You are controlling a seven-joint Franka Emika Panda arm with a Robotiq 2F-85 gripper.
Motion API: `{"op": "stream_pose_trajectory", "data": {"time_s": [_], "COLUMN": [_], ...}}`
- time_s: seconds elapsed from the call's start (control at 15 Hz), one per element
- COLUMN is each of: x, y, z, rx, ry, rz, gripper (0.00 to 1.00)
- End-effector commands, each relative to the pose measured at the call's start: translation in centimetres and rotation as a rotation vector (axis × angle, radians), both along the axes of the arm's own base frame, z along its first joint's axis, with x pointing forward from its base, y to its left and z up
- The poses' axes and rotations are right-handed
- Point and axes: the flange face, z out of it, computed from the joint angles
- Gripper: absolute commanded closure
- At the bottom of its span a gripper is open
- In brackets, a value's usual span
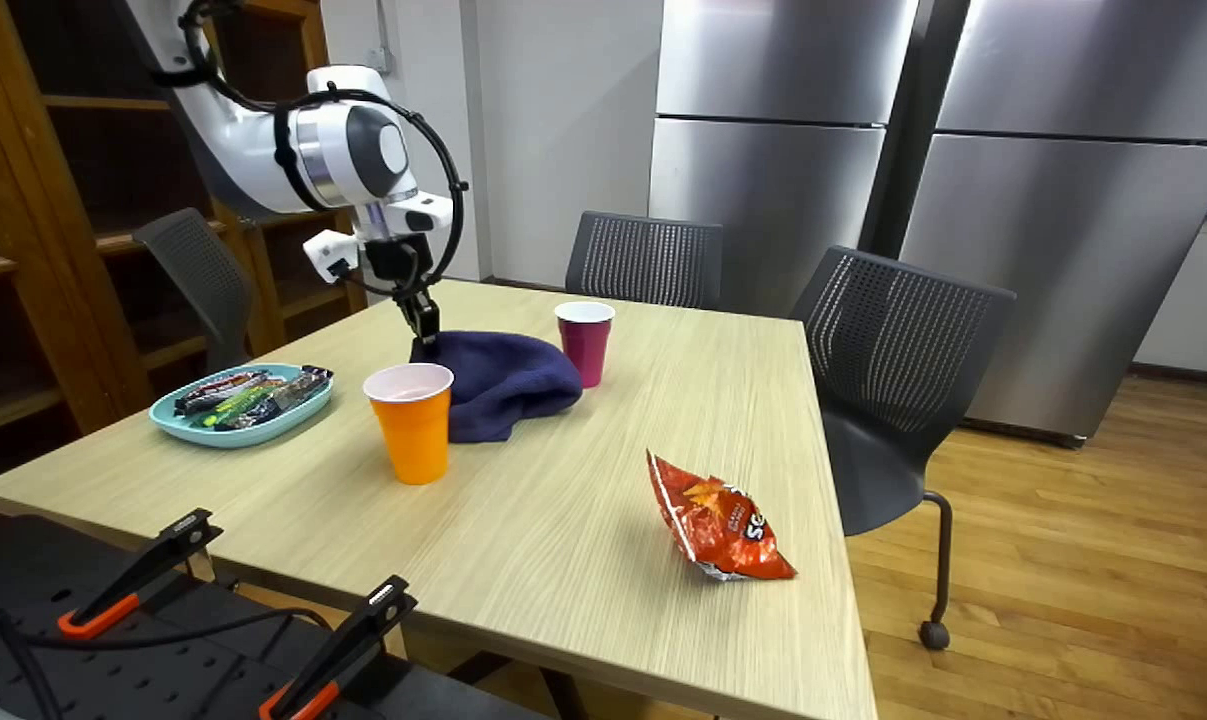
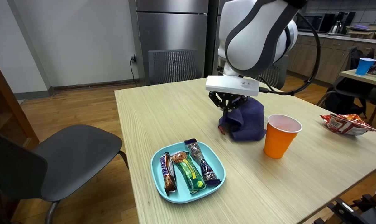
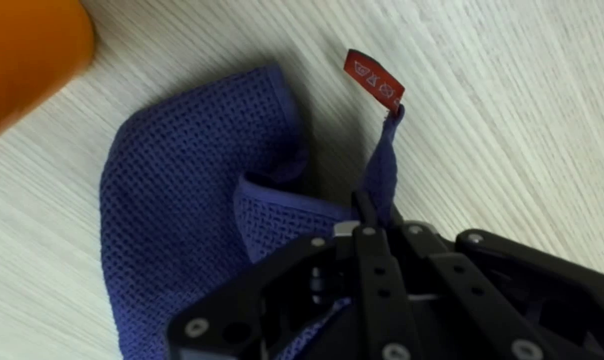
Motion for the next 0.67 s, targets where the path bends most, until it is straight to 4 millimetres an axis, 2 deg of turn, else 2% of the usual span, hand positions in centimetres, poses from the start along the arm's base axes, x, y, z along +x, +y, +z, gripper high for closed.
{"op": "stream_pose_trajectory", "data": {"time_s": [0.0,0.6], "x": [0.6,0.1], "y": [1.6,5.3], "z": [0.2,1.1], "rx": [0.008,0.012], "ry": [-0.002,-0.027], "rz": [0.02,0.076], "gripper": [0.99,0.99]}}
